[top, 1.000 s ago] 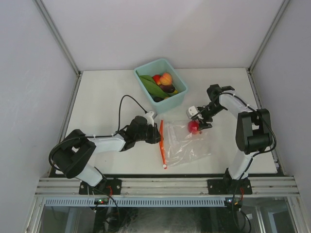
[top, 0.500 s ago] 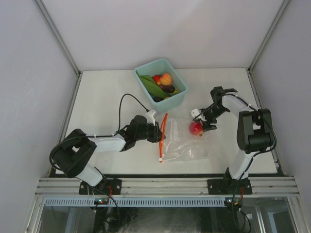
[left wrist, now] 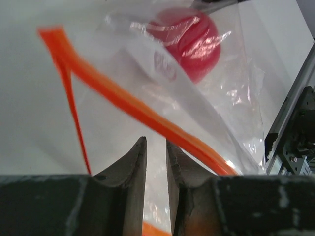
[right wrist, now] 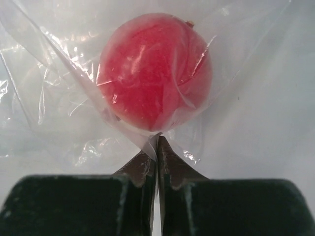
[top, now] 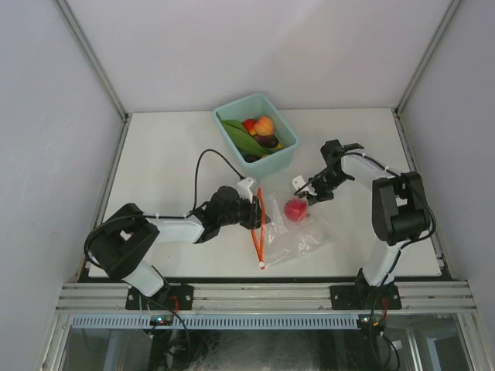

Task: Open the zip-top bag and remove the fake food
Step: Pick up the fake fruit from the zipper food storage bag.

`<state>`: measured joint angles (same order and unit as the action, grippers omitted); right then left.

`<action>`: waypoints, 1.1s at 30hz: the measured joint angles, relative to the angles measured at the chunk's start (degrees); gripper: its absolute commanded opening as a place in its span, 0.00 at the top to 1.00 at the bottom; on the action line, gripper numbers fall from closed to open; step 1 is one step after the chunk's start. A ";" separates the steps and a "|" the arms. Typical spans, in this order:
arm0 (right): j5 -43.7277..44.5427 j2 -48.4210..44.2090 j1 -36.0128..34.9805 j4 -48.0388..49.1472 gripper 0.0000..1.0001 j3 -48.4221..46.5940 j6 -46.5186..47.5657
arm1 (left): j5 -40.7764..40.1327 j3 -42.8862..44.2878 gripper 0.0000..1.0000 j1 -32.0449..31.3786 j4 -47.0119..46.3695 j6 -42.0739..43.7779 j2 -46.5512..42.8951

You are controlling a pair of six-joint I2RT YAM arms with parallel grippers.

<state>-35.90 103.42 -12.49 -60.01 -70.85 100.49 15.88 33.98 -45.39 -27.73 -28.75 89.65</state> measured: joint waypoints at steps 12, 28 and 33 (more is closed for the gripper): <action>-6.40 -0.55 -6.10 0.24 0.61 1.86 -6.88 | -0.22 -5.20 0.63 -2.56 -11.19 6.03 0.07; -10.05 -8.39 -6.91 -0.61 0.53 8.41 -2.75 | -0.22 -9.57 0.56 -5.60 -21.53 15.54 0.61; -8.44 -8.39 -8.74 2.89 0.74 11.21 -4.83 | -0.63 -9.57 0.49 -6.75 -21.97 17.42 1.42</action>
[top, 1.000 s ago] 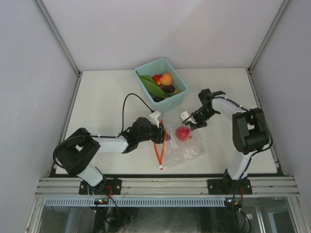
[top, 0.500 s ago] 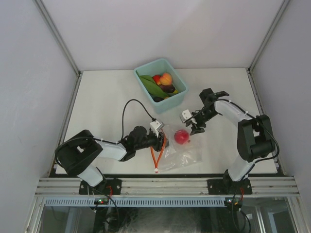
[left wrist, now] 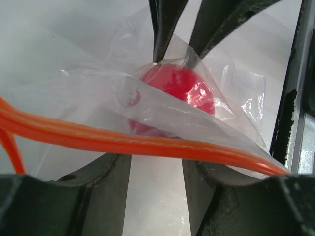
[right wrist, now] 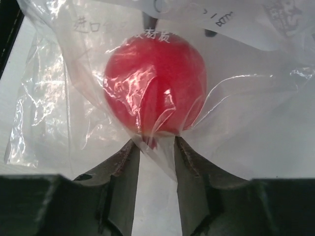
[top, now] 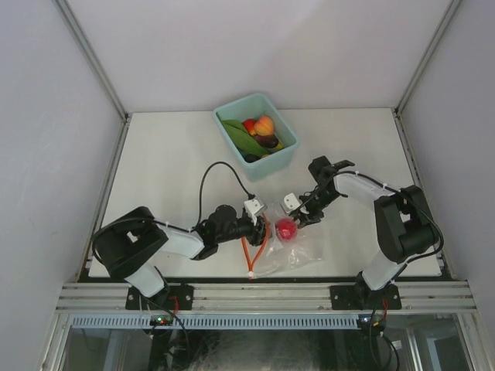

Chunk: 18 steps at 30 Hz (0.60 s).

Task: Open the zip-top bag and remove the fake food
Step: Pick up the fake fruit from the zipper food storage bag.

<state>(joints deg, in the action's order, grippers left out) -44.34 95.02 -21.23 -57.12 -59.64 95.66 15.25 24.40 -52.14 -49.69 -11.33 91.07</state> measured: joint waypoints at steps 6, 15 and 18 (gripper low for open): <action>1.42 0.00 -1.68 3.43 0.94 0.37 -4.07 | -0.07 0.00 0.32 -1.42 -0.85 1.51 0.79; 2.36 0.00 -4.28 6.36 0.97 0.42 -10.99 | -0.92 0.04 0.00 -3.78 -1.95 3.96 1.16; 2.58 0.00 -5.84 6.80 0.97 0.42 -14.40 | -1.86 0.17 0.00 -4.37 -2.01 4.50 2.05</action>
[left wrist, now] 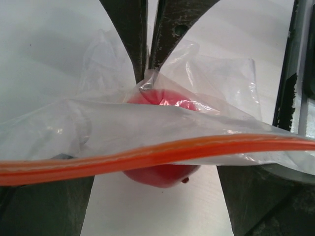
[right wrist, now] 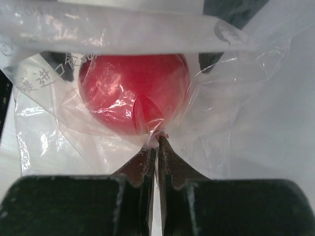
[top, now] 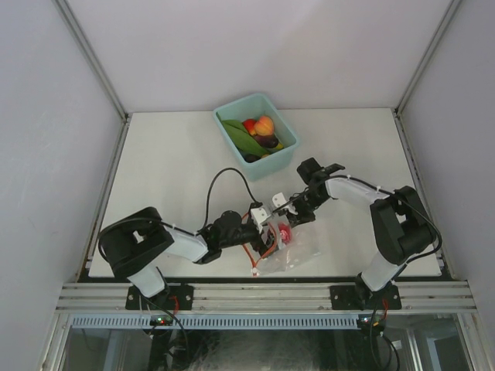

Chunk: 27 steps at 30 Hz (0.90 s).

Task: Open the zip-top bag and remove the fake food
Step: Pick up the fake fruit from the zipper food storage bag.

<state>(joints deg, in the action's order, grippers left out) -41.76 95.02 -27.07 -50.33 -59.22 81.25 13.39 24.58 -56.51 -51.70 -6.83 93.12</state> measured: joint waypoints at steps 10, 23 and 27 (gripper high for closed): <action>-2.12 0.00 -1.20 -0.72 0.98 -2.43 -12.17 | -4.11 0.44 0.05 -0.74 0.76 1.01 1.77; -2.56 0.87 -1.44 0.02 0.98 -3.96 -21.99 | -5.03 2.25 0.41 -0.74 2.97 0.76 2.84; -1.20 1.01 -1.09 1.29 0.98 -3.96 -24.48 | -6.21 2.14 0.55 -0.76 4.48 0.48 1.44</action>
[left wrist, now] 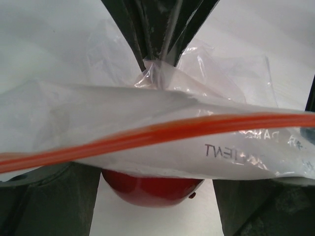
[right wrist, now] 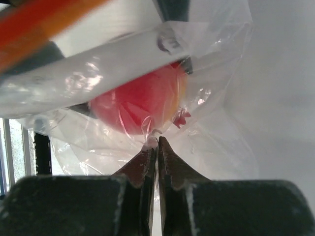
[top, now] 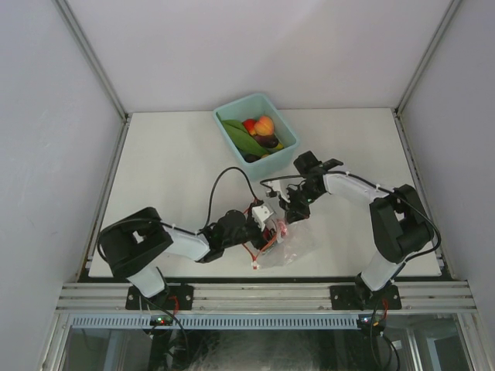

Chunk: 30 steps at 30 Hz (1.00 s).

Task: Open the zip-top bag and remove the fake food
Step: Pick up the fake fruit from the zipper food storage bag.

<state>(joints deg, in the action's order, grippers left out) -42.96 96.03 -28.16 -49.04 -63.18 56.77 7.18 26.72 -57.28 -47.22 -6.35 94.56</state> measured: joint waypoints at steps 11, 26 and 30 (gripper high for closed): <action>5.25 -0.37 3.56 5.40 0.99 0.02 -5.20 | -4.11 -2.10 0.66 0.20 3.43 -4.22 -11.32; 7.85 -4.94 6.03 8.50 0.98 0.66 -3.30 | -4.46 -4.59 0.68 7.26 8.90 -18.91 -19.65; 8.11 -4.94 6.14 8.55 0.97 0.66 -2.40 | -3.63 -5.20 0.68 8.94 10.05 -21.84 -20.63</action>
<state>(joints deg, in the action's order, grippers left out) -34.85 91.09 -22.02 -40.49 -62.52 54.37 3.55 21.52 -48.34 -37.17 -28.18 73.93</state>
